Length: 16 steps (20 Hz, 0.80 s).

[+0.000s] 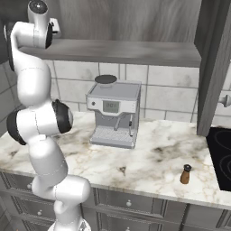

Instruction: Take 2 condiments from the cabinet and move them on the counter near the stove.Make sure the condiments are lined up with each other, next to each other.

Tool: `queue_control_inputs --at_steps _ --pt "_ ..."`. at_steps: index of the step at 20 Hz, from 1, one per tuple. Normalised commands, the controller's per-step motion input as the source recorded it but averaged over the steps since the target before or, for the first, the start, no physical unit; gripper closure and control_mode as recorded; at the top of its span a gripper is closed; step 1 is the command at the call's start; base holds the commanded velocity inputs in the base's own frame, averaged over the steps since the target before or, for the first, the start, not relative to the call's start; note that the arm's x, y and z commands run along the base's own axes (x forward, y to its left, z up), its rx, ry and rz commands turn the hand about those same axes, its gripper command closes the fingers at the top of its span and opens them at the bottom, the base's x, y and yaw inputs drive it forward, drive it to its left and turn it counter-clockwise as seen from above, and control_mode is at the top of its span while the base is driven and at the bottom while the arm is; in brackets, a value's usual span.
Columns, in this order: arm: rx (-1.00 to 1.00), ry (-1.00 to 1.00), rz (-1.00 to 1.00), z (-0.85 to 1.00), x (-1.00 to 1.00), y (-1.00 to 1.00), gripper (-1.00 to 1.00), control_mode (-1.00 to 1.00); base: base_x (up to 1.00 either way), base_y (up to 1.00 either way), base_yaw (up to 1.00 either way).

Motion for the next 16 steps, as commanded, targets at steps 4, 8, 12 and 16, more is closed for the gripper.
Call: queue_control_inputs --at_steps 4,8,12,16 --pt "-0.03 0.0 -0.04 0.0 0.14 0.19 -1.0 -1.0 0.0 0.0 0.0" --pt "0.0 0.04 -0.04 0.0 0.13 0.12 -1.0 -1.0 0.0 0.0 0.0" --pt "0.0 0.04 -0.03 -0.01 0.13 0.02 -1.0 -1.0 0.0 0.0 0.0" --pt "0.0 0.05 -0.03 -0.01 0.16 0.0 -1.0 -1.0 0.0 0.0 0.0"
